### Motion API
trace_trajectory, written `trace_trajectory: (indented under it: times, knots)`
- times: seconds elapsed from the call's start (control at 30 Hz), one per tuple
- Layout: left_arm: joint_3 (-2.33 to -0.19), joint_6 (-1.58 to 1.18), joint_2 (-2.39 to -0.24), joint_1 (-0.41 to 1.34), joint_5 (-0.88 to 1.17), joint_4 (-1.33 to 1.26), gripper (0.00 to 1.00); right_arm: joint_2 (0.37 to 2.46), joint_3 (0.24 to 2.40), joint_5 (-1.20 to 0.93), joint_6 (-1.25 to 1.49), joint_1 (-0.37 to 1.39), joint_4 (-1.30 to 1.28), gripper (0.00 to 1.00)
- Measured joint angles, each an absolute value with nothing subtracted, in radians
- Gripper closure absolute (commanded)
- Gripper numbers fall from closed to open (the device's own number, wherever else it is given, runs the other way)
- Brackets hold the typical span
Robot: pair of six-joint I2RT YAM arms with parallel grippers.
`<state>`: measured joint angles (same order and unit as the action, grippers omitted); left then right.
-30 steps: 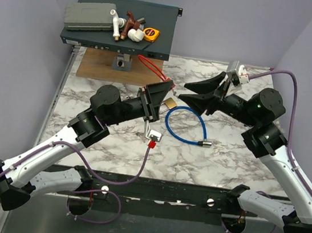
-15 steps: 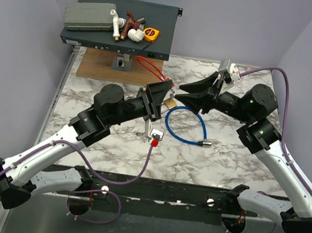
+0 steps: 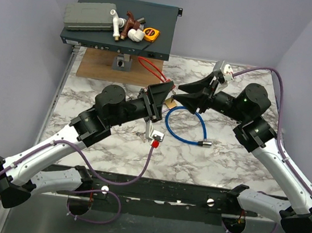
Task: Unlock with the key
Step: Unlock the lock.
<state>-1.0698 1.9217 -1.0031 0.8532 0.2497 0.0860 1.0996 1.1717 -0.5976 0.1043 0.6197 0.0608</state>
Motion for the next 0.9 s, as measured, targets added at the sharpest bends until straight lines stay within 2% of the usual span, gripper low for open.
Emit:
trace_trajectory:
  times: [0.3,0.33,0.9]
  knots:
    - [-1.07,1.922,-1.005,0.86,0.244,0.082,1.0,1.101,1.172,-0.599,0.105,0.62,0.068,0.97]
    - [-1.07,1.922,-1.006,0.86,0.242,0.078,1.0,1.101,1.172,-0.602,0.105,0.62,0.068,0.99]
    - [-1.07,1.915,-1.015,0.865,0.197,0.069,1.0,1.127,1.172,-0.603,0.109,0.62,0.108,0.99]
